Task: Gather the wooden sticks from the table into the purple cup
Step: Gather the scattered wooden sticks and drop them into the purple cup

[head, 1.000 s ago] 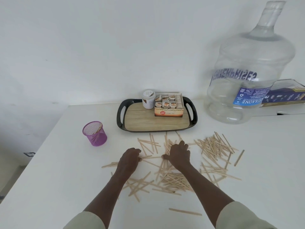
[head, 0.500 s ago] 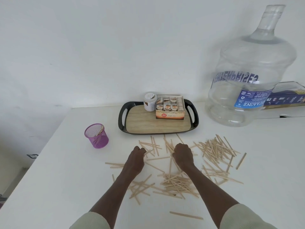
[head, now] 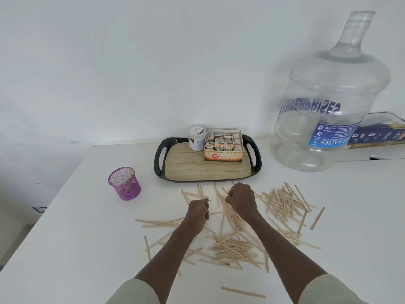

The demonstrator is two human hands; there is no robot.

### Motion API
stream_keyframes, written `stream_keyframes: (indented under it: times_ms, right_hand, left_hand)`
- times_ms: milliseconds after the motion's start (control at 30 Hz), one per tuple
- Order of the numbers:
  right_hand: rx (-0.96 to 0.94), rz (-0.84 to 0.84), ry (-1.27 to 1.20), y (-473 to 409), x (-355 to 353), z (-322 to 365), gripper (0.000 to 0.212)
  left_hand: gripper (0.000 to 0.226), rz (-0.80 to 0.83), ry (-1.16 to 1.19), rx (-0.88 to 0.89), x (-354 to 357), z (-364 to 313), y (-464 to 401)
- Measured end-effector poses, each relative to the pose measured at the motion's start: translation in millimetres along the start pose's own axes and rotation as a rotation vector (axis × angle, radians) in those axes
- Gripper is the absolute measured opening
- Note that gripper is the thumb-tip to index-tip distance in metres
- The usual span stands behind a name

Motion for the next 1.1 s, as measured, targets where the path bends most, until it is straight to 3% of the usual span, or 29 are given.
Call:
stream_keyframes:
  times_ms: [33,133,233,300,367,467,533,700,833,967,1100]
  right_hand:
    - [-0.008,-0.016,-0.007,1,-6,5,0.049]
    - [-0.048,-0.084,-0.021,7,-19,23,0.048]
    - [-0.052,-0.086,-0.008,18,-20,40,0.031]
    - [-0.047,-0.082,-0.014,22,-17,45,0.027]
    - [-0.038,-0.086,-0.067,25,-18,48,0.032]
    - [-0.069,-0.053,-0.070,24,-19,47,0.037]
    - [-0.120,-0.043,-0.053,23,-18,47,0.030]
    - [-0.308,-0.120,-0.063,27,-24,49,0.024]
    - [-0.437,-0.050,-0.123,33,-24,46,0.023]
    - [-0.472,-0.047,-0.218,39,-29,39,0.019]
    - [-0.479,0.010,-0.231,42,-29,30,0.024]
  left_hand:
    - [0.022,0.016,0.049,-0.029,6,0,2]
    - [0.057,0.126,0.168,-0.129,21,-1,4]
    - [0.082,0.337,0.286,-0.122,37,-6,3]
    - [0.064,0.418,0.369,-0.108,42,-13,10]
    - [0.049,0.392,0.377,-0.083,44,-22,23]
    - [0.040,0.329,0.366,-0.052,43,-27,24]
    - [0.039,0.291,0.371,-0.056,43,-28,21]
    - [0.027,0.321,0.303,-0.003,37,-31,18]
    - [0.033,0.354,0.321,-0.022,31,-32,16]
    - [0.036,0.181,0.546,-0.110,32,-35,10]
    - [0.041,0.159,0.663,-0.137,37,-38,12]
Point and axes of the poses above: each hand's wrist, its own y-axis away from the middle knuckle, its own x-axis out of the palm, z = x × y, the point moved 1 cm from there along -y, towards the middle knuckle, and after that the axes turned 1 degree about y, right-handed, at the moved point
